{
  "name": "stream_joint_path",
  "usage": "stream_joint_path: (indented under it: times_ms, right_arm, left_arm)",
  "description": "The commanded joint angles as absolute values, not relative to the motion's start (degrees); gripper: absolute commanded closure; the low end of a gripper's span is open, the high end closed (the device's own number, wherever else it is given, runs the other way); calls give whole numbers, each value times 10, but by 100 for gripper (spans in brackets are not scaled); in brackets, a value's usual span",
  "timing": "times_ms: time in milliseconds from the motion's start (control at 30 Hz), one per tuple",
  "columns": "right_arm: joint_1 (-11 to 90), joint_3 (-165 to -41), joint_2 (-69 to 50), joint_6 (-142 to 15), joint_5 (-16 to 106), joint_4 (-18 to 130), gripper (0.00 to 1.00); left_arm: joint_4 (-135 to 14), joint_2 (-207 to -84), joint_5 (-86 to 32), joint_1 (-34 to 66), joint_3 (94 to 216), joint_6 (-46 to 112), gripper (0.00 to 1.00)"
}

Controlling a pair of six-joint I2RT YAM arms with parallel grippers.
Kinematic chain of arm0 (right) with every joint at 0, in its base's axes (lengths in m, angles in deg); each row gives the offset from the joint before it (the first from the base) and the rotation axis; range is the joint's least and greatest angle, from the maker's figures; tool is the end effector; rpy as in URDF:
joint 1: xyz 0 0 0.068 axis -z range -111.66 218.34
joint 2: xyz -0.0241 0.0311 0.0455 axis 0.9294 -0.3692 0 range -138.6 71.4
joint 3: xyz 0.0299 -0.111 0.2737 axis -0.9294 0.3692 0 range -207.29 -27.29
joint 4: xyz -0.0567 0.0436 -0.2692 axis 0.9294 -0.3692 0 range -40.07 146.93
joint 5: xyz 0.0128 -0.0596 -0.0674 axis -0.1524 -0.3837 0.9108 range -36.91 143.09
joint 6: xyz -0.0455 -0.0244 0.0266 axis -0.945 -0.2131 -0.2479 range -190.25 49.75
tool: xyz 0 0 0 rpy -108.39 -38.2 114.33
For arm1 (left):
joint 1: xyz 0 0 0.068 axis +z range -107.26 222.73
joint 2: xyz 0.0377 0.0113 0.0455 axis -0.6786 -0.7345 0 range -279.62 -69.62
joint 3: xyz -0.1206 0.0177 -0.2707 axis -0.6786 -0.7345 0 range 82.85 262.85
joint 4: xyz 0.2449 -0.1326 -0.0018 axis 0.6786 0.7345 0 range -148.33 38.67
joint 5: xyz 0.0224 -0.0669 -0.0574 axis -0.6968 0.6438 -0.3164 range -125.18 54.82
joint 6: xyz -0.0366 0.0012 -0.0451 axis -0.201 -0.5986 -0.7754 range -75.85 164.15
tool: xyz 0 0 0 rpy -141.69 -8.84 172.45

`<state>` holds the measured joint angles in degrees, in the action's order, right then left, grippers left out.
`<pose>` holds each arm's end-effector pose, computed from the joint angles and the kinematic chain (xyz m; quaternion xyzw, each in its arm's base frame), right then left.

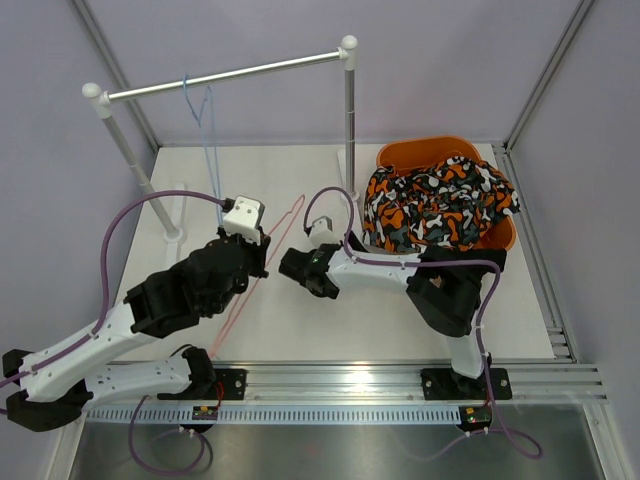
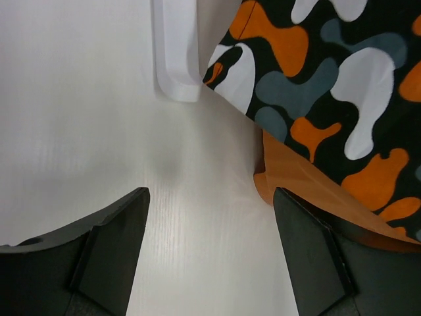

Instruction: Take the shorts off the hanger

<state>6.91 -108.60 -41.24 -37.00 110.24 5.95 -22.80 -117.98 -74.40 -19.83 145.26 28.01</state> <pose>0.2220 0.3346 0.1988 -0.1821 0.8577 -0.2801 0.3909 0.1005 -0.1367 0.4125 0.1332 0.7900 -0.1218 0.5860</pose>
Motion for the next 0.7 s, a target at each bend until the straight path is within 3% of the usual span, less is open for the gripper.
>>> stream_joint_path:
  times_ms: [0, 333, 667]
  right_arm:
    - [66, -1110, -427, -330, 1170, -6, 15]
    - [44, -1059, -307, -326, 1129, 33, 17]
    - [24, -1052, -146, -334, 1096, 18, 17]
  left_arm:
    - [-243, -1177, -767, -200, 1473, 273, 100]
    - [-240, -1318, -791, -162, 1662, 347, 100]
    - [-187, -1502, -631, 56, 1932, 362, 100]
